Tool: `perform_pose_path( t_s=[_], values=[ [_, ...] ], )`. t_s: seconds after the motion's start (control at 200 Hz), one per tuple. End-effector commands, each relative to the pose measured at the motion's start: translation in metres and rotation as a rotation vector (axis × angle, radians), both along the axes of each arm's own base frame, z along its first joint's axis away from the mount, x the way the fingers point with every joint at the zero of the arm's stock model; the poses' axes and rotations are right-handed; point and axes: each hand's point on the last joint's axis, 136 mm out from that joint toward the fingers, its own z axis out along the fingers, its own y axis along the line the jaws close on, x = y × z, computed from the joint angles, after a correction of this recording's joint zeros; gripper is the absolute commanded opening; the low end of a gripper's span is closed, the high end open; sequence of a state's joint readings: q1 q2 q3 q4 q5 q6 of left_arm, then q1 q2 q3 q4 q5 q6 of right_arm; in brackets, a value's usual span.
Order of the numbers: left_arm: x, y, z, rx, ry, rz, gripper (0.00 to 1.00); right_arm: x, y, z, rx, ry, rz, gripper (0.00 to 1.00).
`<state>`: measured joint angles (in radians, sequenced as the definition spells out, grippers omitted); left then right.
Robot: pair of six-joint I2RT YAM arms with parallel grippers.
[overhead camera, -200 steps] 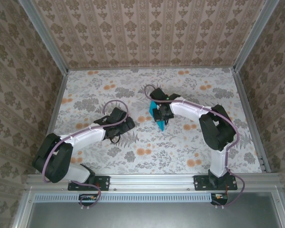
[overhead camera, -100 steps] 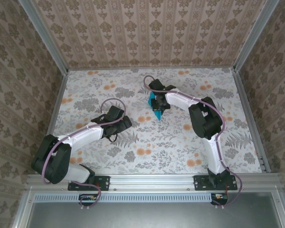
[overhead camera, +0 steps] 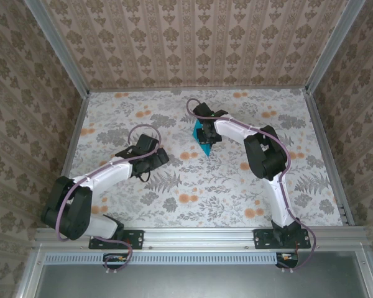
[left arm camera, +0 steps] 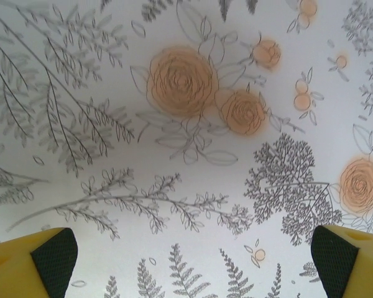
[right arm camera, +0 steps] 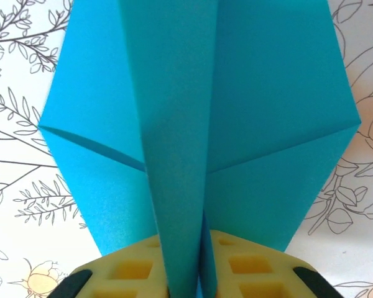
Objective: Fold a paper plane with a square sheet of paper (pick it up from the middle)
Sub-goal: Move the paper plane to the center of the table, then reset both arms
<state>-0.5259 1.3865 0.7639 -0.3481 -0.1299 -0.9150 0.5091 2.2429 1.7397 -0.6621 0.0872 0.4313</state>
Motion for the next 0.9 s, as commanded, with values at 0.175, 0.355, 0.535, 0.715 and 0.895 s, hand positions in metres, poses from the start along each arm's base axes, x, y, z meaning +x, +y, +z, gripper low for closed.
perform_pose_path(
  t_s=[0.175,0.355,0.535,0.715,0.895],
  values=[
    [0.041,0.05,0.06,0.146,-0.127,0.011,1.0,-0.002,-0.014,0.113,0.046,-0.173,-0.042,0.49],
    [0.057,0.104,0.085,0.272,-0.185,0.06,1.0,-0.011,-0.063,0.169,0.044,-0.358,-0.144,0.73],
    [0.062,0.155,0.101,0.426,-0.298,0.114,1.0,-0.026,-0.159,0.199,-0.067,-0.574,-0.325,1.0],
    [0.068,0.184,0.09,0.524,-0.403,0.103,1.0,-0.056,-0.248,0.188,-0.216,-0.697,-0.511,1.0],
    [0.077,0.189,0.067,0.576,-0.45,0.026,1.0,-0.072,-0.291,0.147,-0.312,-0.756,-0.584,1.0]
  ],
)
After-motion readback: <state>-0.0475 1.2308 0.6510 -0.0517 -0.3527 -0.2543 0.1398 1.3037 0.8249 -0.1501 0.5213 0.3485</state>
